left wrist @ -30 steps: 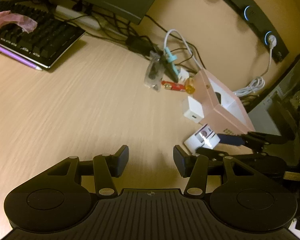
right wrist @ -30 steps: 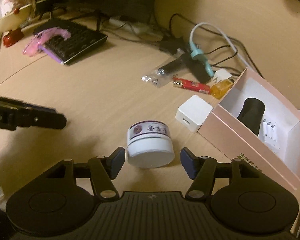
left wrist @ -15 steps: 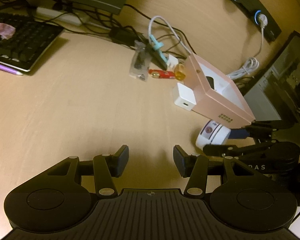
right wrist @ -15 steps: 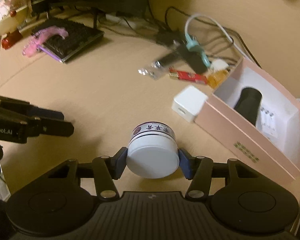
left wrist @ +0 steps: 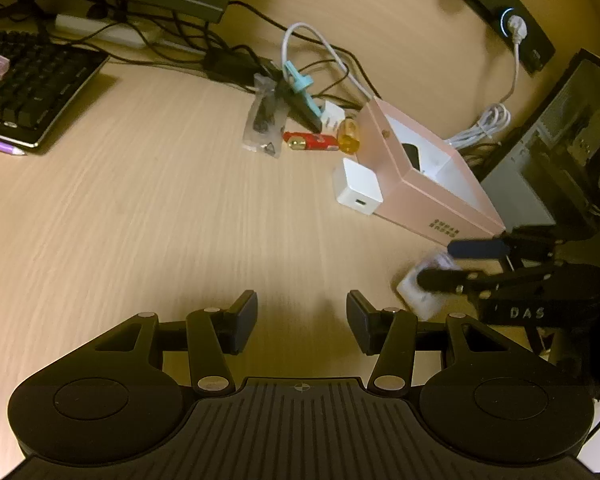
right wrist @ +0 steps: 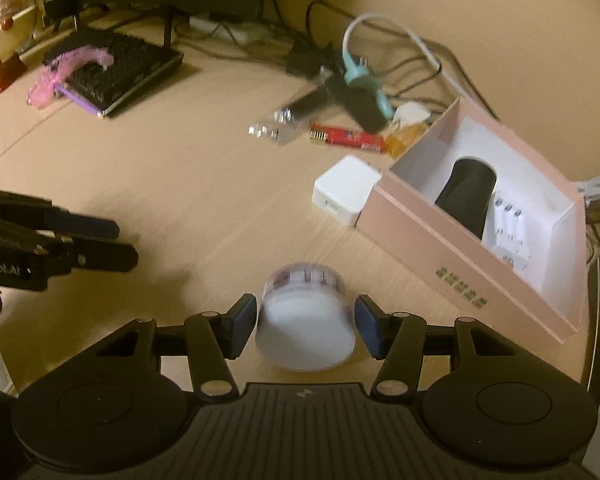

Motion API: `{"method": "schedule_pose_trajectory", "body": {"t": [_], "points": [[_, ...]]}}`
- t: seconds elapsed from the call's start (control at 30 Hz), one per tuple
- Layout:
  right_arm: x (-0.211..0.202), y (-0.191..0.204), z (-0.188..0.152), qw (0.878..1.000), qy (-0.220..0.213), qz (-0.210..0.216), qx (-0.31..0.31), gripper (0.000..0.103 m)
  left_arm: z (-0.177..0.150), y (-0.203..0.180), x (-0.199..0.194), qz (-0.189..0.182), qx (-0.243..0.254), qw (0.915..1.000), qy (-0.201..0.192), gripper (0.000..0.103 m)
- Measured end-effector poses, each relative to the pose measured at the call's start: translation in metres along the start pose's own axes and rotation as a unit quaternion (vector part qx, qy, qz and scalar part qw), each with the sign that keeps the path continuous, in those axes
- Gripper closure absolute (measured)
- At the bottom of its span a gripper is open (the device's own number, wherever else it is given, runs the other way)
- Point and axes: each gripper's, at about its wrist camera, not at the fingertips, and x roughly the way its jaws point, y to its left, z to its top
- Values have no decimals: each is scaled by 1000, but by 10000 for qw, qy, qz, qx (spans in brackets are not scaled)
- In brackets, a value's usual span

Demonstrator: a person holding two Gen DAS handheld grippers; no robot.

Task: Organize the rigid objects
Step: 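Lift and carry the white cream jar with the right gripper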

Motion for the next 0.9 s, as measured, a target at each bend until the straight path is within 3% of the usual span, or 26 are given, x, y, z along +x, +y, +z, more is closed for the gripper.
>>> {"method": "schedule_pose_trajectory", "body": {"t": [0.2,0.3,0.5,0.6,0.63,0.67,0.73,0.9], "points": [[-7,-1,-1,9997,-239,-44,13,48,1,-3,7,-37,85,9999,95,49],[-18,-5,-18,9995,-302,67,90,37,1,-2,9,-37,52,9999,127,49],[-11,-6,-45,9985,-394,122,368,36,4,-7,14,-13,165,9995,280,49],[-5,-3,-47,9967,-471,141,642,37,3,-13,13,8,316,9989,334,49],[-4,-2,-48,9960,-523,170,702,38,3,-15,12,17,354,9988,348,49],[-4,-1,-49,9954,-569,164,747,48,3,-16,11,25,392,9986,354,49],[-6,0,-50,9946,-630,149,807,48,3,-17,10,30,430,9985,332,49],[-17,4,-43,9977,-508,-118,427,48,3,-21,10,-34,437,9986,282,49]]}}
